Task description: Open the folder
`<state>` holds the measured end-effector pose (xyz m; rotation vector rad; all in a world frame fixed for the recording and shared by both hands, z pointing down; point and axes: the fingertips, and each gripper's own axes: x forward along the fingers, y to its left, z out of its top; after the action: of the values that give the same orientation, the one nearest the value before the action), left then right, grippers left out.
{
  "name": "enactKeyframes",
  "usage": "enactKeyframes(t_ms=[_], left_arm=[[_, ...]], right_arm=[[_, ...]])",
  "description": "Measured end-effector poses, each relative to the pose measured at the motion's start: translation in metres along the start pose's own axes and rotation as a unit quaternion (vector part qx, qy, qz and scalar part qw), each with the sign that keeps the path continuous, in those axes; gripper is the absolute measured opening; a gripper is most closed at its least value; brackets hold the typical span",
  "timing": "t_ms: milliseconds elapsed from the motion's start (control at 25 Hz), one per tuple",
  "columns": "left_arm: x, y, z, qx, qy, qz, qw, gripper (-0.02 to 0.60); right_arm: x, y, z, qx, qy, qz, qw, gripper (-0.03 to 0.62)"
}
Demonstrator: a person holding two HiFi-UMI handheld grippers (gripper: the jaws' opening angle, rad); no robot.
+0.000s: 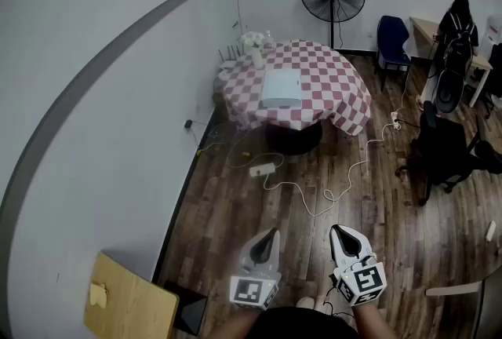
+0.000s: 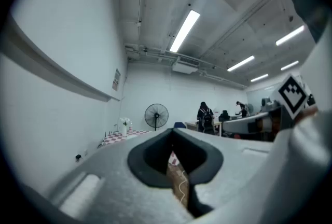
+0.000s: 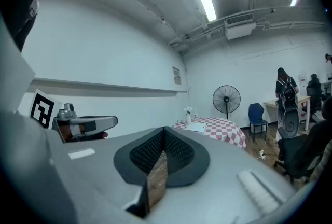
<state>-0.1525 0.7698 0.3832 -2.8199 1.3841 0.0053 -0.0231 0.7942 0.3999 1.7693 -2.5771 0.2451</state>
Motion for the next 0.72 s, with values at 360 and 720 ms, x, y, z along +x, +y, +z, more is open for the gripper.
enactKeyframes(t_ms=[360, 720], left_arm=[[0.041, 0.008, -0.008, -0.010, 0.000, 0.002, 0.9999, 0.004], [0.135, 0.072, -0.024, -0.010, 0.003, -0.010, 0.9999, 0.003]], right_arm=[[0.016, -0.040, -0.002, 0.010, -0.008, -0.032, 0.999, 0.002], [0.119, -0.086, -0.006, 0.029, 0.005, -0.039, 0.999, 0.002]])
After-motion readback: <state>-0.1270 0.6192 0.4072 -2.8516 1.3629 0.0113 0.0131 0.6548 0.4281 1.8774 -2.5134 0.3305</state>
